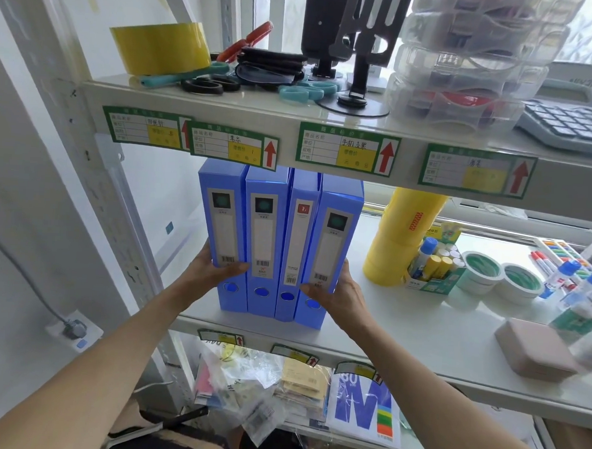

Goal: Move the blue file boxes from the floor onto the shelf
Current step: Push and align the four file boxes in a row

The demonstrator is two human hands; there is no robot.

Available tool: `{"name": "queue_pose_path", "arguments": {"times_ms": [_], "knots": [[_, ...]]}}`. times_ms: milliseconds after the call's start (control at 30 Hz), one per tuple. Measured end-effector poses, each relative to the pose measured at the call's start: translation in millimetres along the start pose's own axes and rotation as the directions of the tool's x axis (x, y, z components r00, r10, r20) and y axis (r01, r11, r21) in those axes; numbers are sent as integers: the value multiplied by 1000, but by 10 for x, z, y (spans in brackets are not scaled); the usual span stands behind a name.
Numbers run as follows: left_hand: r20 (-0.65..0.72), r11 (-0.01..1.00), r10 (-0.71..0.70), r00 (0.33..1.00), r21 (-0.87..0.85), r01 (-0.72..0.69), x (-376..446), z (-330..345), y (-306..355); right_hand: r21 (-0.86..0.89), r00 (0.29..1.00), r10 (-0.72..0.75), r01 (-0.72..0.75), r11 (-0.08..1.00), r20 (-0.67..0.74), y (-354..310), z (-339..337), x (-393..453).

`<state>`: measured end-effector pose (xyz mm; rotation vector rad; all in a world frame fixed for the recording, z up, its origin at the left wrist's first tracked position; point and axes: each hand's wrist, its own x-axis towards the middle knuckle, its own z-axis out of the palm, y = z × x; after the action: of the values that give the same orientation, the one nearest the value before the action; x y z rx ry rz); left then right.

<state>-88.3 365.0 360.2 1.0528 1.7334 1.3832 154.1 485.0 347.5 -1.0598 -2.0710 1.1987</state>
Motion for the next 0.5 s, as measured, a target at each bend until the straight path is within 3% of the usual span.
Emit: {"name": "queue_pose_path", "arguments": {"times_ms": [267, 500], "knots": [[-4, 999, 41, 999, 2, -41, -15, -34, 55, -7, 999, 44, -44, 999, -15, -66, -29, -30], [-45, 993, -20, 999, 115, 25, -162, -95, 74, -25, 999, 44, -45, 999, -30, -64, -30, -60]]}}
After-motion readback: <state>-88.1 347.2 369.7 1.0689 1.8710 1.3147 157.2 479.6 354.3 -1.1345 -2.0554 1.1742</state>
